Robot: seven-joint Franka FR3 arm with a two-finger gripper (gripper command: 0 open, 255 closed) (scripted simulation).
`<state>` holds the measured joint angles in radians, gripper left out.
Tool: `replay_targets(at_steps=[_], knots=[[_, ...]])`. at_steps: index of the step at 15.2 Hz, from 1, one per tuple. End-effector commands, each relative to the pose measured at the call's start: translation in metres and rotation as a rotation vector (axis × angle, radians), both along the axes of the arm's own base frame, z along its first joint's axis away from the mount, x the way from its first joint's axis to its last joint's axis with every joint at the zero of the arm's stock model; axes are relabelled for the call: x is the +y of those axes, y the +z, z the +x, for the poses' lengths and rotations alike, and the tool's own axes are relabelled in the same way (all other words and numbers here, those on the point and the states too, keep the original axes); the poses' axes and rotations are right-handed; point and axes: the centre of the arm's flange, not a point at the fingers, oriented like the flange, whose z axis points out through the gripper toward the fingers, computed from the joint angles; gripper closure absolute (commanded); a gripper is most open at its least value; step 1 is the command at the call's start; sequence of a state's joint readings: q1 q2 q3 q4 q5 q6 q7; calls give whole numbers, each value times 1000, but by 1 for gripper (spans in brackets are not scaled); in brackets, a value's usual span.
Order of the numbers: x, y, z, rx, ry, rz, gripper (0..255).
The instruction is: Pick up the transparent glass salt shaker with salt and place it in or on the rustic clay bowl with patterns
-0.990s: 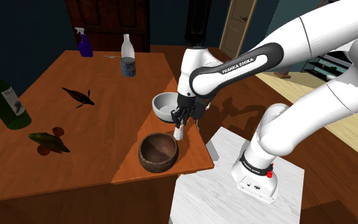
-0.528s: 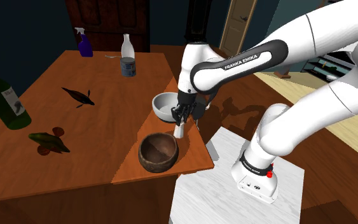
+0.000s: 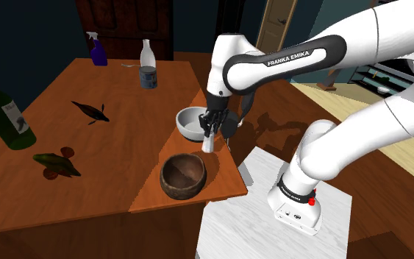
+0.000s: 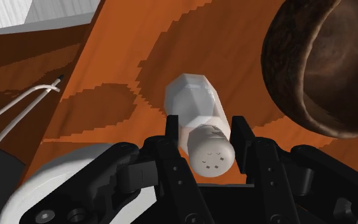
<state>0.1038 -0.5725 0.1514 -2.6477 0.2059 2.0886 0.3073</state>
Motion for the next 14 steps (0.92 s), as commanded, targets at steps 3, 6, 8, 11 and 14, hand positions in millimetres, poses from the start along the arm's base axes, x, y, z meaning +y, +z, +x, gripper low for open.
replay_targets(at_steps=[3, 6, 8, 11, 14], knots=[[0, 21, -1, 0, 0, 0, 255], [0, 37, -1, 0, 0, 0, 255], [0, 47, -1, 0, 0, 0, 255], [0, 63, -1, 0, 0, 0, 255], [0, 79, -1, 0, 0, 0, 255]])
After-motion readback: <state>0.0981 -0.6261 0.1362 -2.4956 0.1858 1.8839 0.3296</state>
